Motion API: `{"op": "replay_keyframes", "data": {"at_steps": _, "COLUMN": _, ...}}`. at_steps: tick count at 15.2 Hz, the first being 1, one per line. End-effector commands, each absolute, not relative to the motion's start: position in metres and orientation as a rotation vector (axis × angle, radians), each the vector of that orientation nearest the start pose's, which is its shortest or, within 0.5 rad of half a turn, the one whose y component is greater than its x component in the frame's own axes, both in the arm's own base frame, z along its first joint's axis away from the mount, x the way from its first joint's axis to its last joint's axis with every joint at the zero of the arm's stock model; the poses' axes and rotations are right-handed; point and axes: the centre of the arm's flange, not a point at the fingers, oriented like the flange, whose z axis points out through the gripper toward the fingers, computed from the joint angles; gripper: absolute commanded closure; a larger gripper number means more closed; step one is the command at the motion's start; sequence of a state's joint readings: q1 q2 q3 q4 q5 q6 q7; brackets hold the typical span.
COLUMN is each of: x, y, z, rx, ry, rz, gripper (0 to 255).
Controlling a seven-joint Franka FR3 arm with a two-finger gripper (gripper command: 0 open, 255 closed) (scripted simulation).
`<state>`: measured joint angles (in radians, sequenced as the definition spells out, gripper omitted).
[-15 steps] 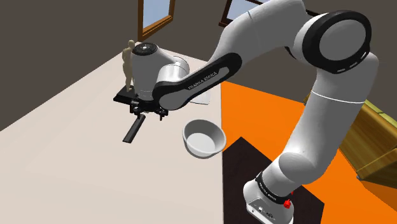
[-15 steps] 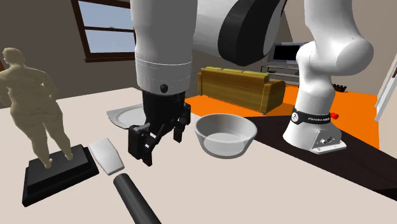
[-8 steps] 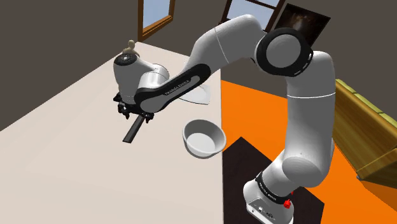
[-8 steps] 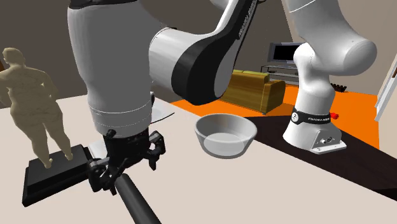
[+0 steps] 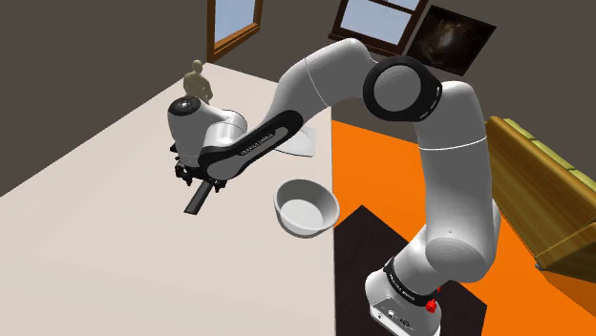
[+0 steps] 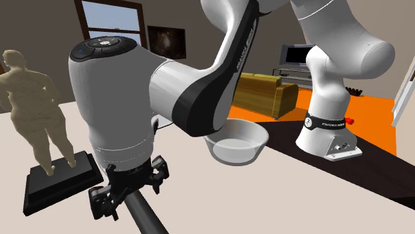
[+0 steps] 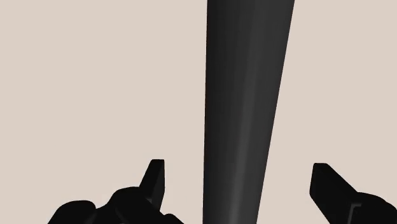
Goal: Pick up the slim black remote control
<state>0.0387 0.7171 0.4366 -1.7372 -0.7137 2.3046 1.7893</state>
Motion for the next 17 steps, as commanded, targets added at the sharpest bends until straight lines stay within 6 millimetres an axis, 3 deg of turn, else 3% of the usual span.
{"op": "replay_keyframes", "data": {"at_steps": 1, "x": 0.604, "y": 0.267, "z": 0.183, "rx": -2.93, "ry": 1.418, "rz": -0.31, "gripper": 0}}
{"op": "replay_keyframes", "data": {"at_steps": 2, "x": 0.604, "y": 0.267, "z": 0.183, "rx": -2.93, "ry": 1.418, "rz": -0.31, "gripper": 0}}
{"op": "replay_keyframes", "data": {"at_steps": 3, "x": 0.604, "y": 0.267, "z": 0.183, "rx": -2.93, "ry": 1.418, "rz": -0.31, "gripper": 255}}
{"op": "replay_keyframes", "data": {"at_steps": 12, "x": 0.604, "y": 0.267, "z": 0.183, "rx": -2.93, "ry": 1.418, "rz": -0.31, "gripper": 255}}
{"op": "replay_keyframes", "data": {"at_steps": 17, "x": 0.604, "y": 0.267, "z": 0.209, "rx": -2.93, "ry": 1.418, "rz": -0.31, "gripper": 255}}
